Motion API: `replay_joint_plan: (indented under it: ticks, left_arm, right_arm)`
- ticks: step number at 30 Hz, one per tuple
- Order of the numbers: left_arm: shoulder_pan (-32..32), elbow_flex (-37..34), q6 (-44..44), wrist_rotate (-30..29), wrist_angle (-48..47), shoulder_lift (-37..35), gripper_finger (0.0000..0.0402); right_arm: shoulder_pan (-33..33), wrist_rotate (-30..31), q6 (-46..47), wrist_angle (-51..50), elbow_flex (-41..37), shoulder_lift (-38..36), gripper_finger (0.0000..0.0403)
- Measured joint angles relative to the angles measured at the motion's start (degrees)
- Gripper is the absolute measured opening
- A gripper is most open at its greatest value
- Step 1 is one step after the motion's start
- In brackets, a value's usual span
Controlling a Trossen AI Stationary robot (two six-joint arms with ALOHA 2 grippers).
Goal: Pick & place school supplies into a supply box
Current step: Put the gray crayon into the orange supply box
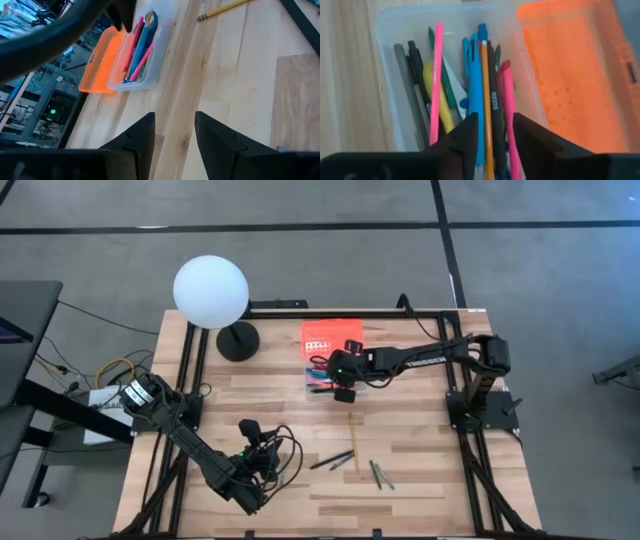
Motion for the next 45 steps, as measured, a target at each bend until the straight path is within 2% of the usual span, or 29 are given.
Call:
replay_joint_plan:
  ticks: [3,8,11,14,19,25,31,35,42,45]
  left_arm:
    - [0.0,0.0,-1.3,2.1,0.2,0.0,0.0134]
    - [1.3,0.0,-8.2,11.4,0.4,0.0,0.0134]
    - [2.6,0.0,-10.4,13.7,2.3,0.0,0.0134]
    - [3.8,0.0,-8.8,18.2,5.3,0.0,0.0134]
    - [4.3,0.0,-7.1,22.5,7.4,0.0,0.0134]
    - [4.6,0.0,-10.6,24.3,7.5,0.0,0.0134]
    - [5.5,0.0,-12.9,27.7,11.9,0.0,0.0136]
    - [6.1,0.0,-14.0,28.9,15.5,0.0,0.0153]
    - [7.2,0.0,-21.3,33.4,15.9,0.0,0.0212]
    - [7.4,0.0,-24.1,34.6,15.9,0.0,0.0233]
  right_arm:
    - [0.7,0.3,0.2,-0.7,0.1,-1.6,0.0140]
    - [3.6,2.6,1.6,-4.2,0.0,-4.3,0.0157]
    - [5.7,5.0,1.7,-6.2,0.0,-5.9,0.0157]
    - [8.3,6.3,1.9,-6.8,-0.1,-7.8,0.0152]
    - [14.3,7.7,1.7,-5.0,-4.5,-12.9,0.0141]
    - [22.7,13.3,2.0,4.5,-16.9,-23.1,0.0131]
    - [30.5,21.1,3.1,21.7,-31.6,-34.0,0.0128]
    - [35.1,26.4,2.2,30.3,-38.9,-38.7,0.0128]
    - [41.6,36.5,1.6,32.5,-42.9,-42.5,0.0128]
    - [43.8,37.7,1.1,32.4,-42.9,-43.6,0.0127]
